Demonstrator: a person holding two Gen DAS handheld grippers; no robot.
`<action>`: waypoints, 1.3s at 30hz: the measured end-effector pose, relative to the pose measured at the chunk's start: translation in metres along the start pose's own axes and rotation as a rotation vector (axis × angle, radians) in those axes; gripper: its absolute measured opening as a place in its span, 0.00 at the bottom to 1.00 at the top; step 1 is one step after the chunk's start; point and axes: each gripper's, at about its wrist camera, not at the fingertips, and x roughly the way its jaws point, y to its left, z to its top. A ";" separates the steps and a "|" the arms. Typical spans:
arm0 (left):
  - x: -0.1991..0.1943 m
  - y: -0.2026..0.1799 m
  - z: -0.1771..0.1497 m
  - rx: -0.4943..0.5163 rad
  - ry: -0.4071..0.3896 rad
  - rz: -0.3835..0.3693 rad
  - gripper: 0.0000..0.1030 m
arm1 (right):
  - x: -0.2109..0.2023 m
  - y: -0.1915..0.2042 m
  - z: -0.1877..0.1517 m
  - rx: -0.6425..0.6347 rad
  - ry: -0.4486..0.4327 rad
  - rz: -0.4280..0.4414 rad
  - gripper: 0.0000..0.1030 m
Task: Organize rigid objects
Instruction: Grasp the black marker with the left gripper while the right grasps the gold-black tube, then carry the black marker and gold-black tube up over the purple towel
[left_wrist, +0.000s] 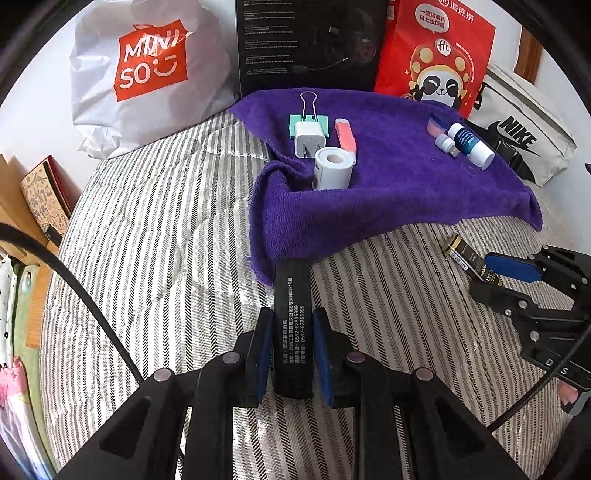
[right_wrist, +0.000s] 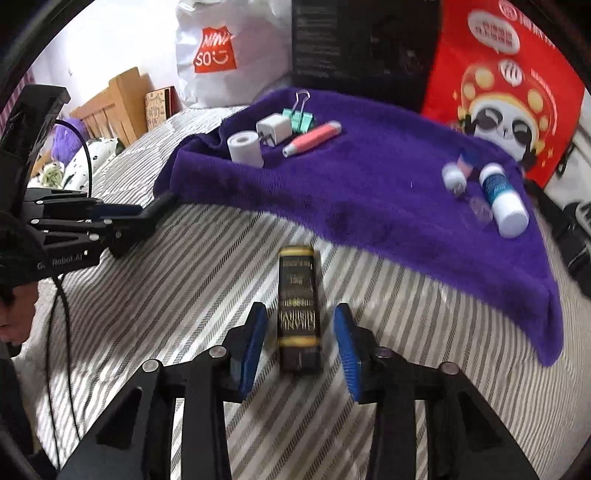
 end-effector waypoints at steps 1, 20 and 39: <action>-0.001 0.000 0.000 -0.001 -0.001 -0.004 0.20 | 0.000 0.000 0.001 -0.001 -0.007 -0.004 0.32; -0.006 0.000 -0.016 0.002 -0.109 0.009 0.21 | -0.005 -0.001 -0.011 0.029 -0.071 -0.049 0.23; -0.006 -0.003 -0.021 0.000 -0.138 0.024 0.21 | -0.006 0.005 -0.012 0.008 -0.072 -0.080 0.23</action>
